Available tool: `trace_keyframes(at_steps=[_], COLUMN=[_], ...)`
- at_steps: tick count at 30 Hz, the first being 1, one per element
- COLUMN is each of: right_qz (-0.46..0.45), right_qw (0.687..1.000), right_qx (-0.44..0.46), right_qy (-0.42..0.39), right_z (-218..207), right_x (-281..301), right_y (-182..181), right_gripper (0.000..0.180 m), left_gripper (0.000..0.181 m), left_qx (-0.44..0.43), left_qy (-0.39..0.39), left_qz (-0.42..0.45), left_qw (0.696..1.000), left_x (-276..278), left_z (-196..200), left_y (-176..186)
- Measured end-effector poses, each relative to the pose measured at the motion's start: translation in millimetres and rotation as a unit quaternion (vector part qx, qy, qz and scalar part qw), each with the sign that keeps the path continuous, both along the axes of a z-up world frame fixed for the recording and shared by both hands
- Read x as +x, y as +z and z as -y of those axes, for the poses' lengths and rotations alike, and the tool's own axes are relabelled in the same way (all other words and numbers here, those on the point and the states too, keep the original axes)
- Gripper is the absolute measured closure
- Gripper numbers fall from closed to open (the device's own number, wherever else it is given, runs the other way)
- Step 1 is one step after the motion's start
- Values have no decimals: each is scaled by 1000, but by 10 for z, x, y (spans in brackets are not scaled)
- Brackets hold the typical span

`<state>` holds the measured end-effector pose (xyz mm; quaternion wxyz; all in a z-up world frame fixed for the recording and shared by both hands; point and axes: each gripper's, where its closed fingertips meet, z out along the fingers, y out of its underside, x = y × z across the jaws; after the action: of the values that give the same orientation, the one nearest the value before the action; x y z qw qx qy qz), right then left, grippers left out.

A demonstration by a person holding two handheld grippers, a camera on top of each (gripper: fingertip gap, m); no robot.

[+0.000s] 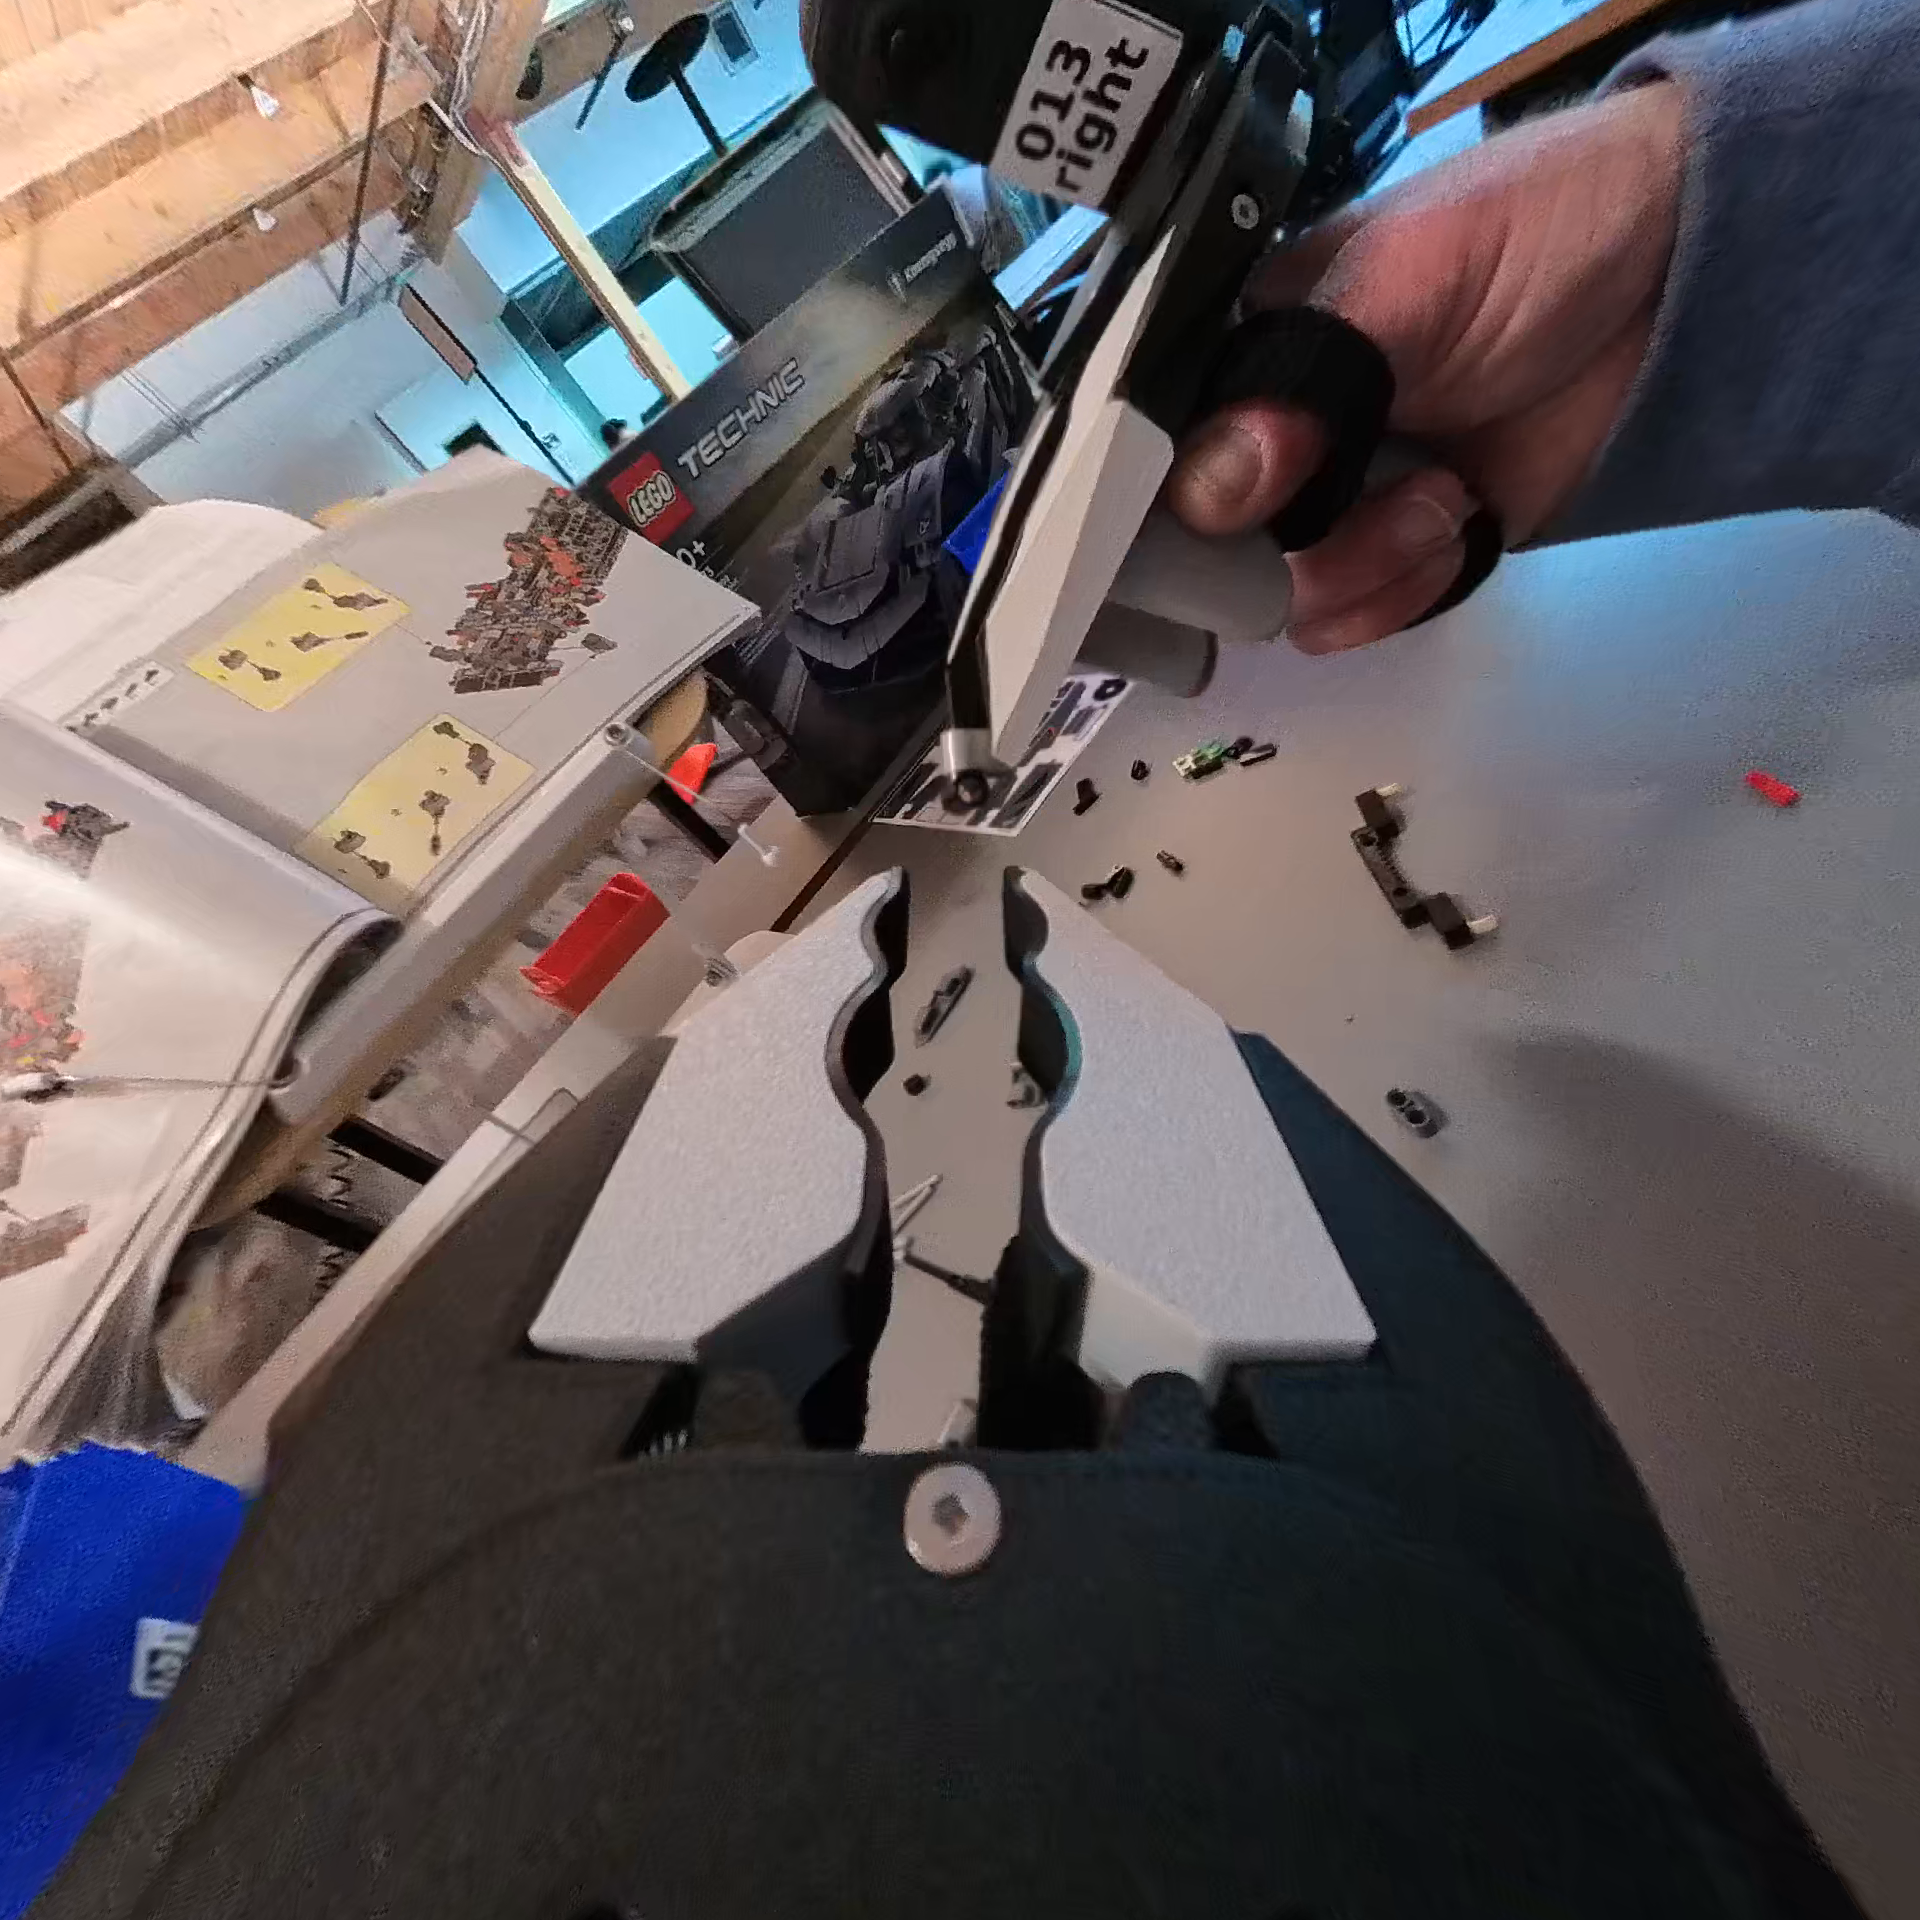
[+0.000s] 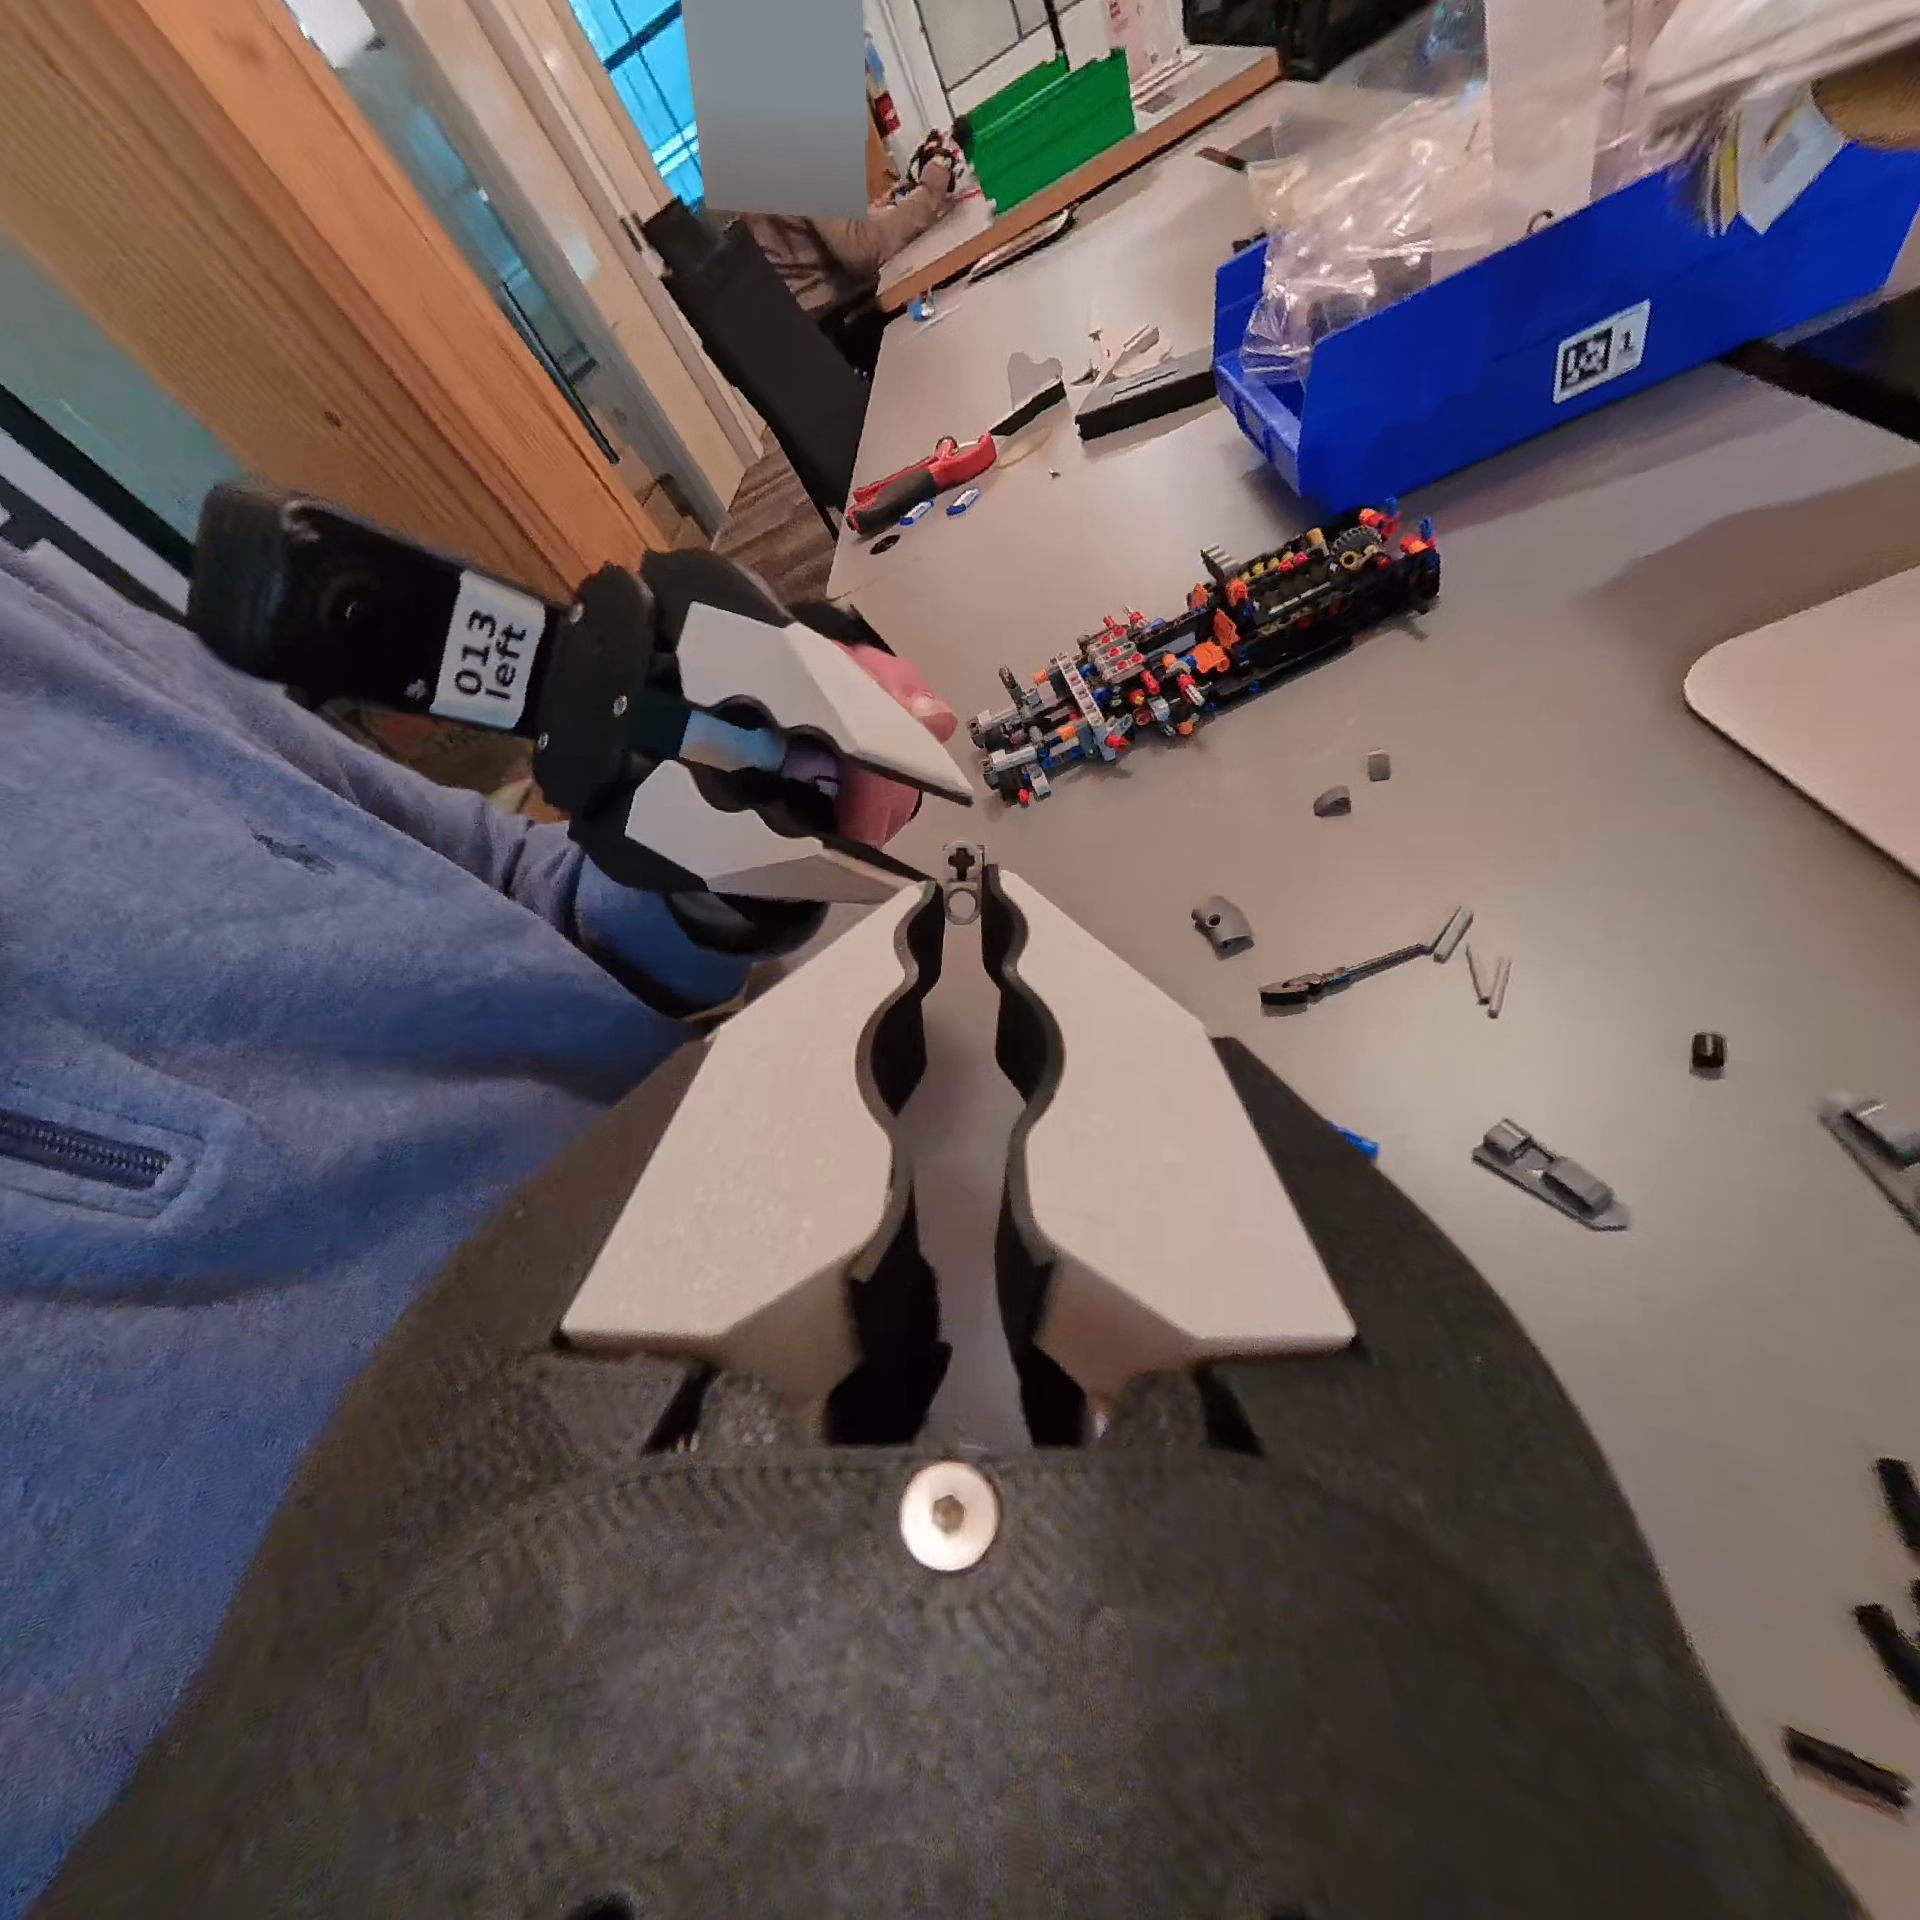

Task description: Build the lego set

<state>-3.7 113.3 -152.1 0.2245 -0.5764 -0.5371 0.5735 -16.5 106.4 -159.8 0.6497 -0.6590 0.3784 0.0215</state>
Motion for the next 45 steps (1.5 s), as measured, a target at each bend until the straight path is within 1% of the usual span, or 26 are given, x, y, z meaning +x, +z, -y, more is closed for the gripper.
trace_keyframes(at_steps=[4,6,8,12,14,18,20,22,23,25,26,28,30,32,34,37,39,42,45], right_qz=[8,8,36,46,47,52,60,59,50,27,24,21,9,10,11,17,22,26,27], right_qw=[998,991,981,971,965,935,928,936,947,973,982,990,991,990,988,984,982,979,979], right_qx=[68,134,189,231,254,349,366,344,311,211,164,98,68,63,76,103,113,122,124], right_qy=[8,15,19,42,40,37,38,52,60,84,93,100,113,123,133,145,150,160,162], right_z=[-7,30,41,56,30,17,27,63,84,106,84,15,-1,18,62,105,117,143,148], right_x=[5,0,-3,-6,-21,-60,-78,-86,-90,-84,-77,-79,-77,-78,-80,-82,-82,-74,-77], right_y=[65,94,63,118,153,160,137,126,149,221,230,222,224,214,212,198,192,183,187], right_gripper=[174,174,175,175,175,175,175,175,175,174,174,174,174,174,174,174,174,174,174], left_gripper=[161,159,157,155,156,155,156,155,155,155,155,156,156,156,156,156,156,158,161], left_qx=[-32,-51,-68,-104,-116,-134,-139,-147,-151,-151,-151,-148,-149,-159,-176,-205,-209,-210,-214], left_qy=[-14,-25,-36,-76,-91,-110,-119,-128,-131,-132,-134,-132,-131,-133,-145,-179,-193,-206,-208], left_qz=[65,103,137,182,211,267,289,304,308,309,309,302,293,289,297,339,363,378,373], left_qw=[997,993,988,975,966,948,940,933,930,930,929,933,935,935,927,900,887,878,879], left_x=[-42,-65,-86,-37,-26,-69,-94,-96,-93,-85,-77,-64,-48,-25,10,61,59,65,88], left_z=[9,7,8,44,56,59,63,71,72,67,69,60,49,36,34,50,57,75,73], left_y=[58,86,114,142,169,221,251,270,273,270,276,277,272,252,233,250,284,314,295])
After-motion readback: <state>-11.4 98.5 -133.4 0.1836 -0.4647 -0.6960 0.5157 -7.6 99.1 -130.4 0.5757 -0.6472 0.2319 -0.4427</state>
